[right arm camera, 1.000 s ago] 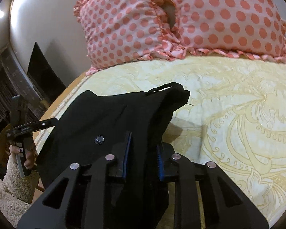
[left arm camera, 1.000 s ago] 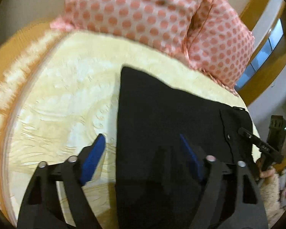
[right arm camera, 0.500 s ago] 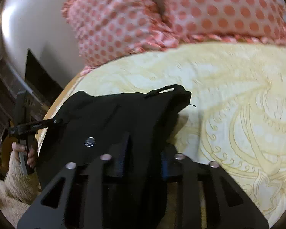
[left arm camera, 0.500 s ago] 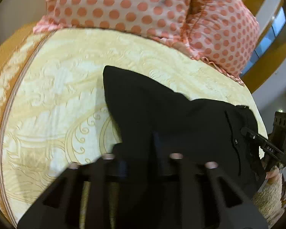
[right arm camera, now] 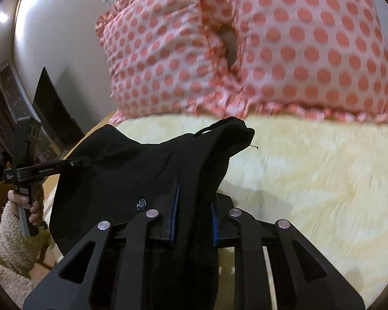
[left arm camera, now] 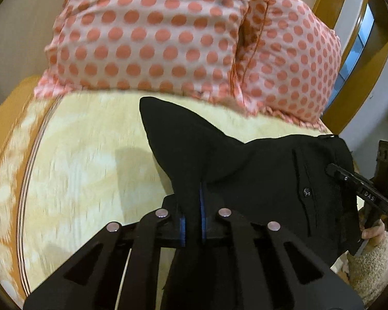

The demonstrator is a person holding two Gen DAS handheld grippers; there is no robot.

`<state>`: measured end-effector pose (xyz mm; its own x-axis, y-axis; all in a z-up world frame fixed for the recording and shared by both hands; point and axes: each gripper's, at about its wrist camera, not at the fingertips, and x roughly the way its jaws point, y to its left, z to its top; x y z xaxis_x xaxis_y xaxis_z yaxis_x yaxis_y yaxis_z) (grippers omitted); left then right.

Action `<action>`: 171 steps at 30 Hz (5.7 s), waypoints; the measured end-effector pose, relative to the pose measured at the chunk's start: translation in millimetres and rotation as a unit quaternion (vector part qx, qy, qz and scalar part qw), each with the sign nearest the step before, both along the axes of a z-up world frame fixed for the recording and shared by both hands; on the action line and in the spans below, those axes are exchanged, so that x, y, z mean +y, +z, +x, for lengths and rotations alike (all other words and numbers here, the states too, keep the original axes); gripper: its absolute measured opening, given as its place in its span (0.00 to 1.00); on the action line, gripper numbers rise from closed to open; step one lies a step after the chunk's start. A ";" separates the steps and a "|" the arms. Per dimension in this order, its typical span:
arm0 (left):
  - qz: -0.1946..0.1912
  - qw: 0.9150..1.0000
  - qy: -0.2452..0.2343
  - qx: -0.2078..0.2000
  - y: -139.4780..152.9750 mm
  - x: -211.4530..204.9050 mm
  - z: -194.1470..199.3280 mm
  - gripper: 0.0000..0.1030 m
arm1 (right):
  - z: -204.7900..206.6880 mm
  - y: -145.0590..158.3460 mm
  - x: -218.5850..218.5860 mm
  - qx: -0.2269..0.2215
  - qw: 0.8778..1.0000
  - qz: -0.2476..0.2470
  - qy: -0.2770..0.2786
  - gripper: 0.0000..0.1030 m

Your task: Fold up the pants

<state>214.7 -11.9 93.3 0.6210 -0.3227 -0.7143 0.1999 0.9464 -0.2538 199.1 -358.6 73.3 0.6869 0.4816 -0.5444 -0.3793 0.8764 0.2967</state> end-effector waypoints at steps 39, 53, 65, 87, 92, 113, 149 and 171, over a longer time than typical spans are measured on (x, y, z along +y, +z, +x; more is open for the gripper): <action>0.073 0.997 -0.017 0.028 -58.2 -60.6 -63.5 0.98 | -75.9 -42.1 44.7 0.035 0.987 -0.137 -0.077 0.82; 0.065 0.994 0.081 -0.015 -51.5 -15.4 -137.3 0.98 | -151.2 -52.5 28.0 0.020 0.978 -0.103 -0.180 0.99; 0.126 0.989 0.068 -0.028 -74.3 -35.4 -167.6 0.98 | -167.8 -70.6 74.5 0.016 0.979 -0.132 -0.152 0.99; 0.124 0.986 0.075 -0.078 -80.5 -36.7 -181.8 0.98 | -176.6 -75.0 86.8 -0.014 0.970 -0.137 -0.200 0.99; 0.124 0.986 0.075 -0.078 -80.6 -37.2 -181.7 0.98 | -177.7 -75.4 87.7 -0.018 0.968 -0.137 -0.209 0.99; 0.124 0.986 0.075 -0.079 -80.5 -37.1 -181.9 0.98 | -179.6 -75.7 88.9 -0.022 0.968 -0.136 -0.210 0.99; 0.124 0.986 0.076 -0.078 -80.4 -37.6 -181.9 0.98 | -179.8 -75.9 90.0 -0.023 0.968 -0.136 -0.212 0.99; 0.124 0.986 0.077 -0.077 -81.3 -37.4 -181.8 0.98 | -179.7 -75.7 90.5 -0.023 0.967 -0.136 -0.213 0.99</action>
<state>32.9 -49.2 12.0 0.7565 -0.0439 -0.6525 0.0675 0.9977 0.0112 19.4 -268.1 -2.4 0.8179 -0.0065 -0.5754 0.0255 0.9994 0.0249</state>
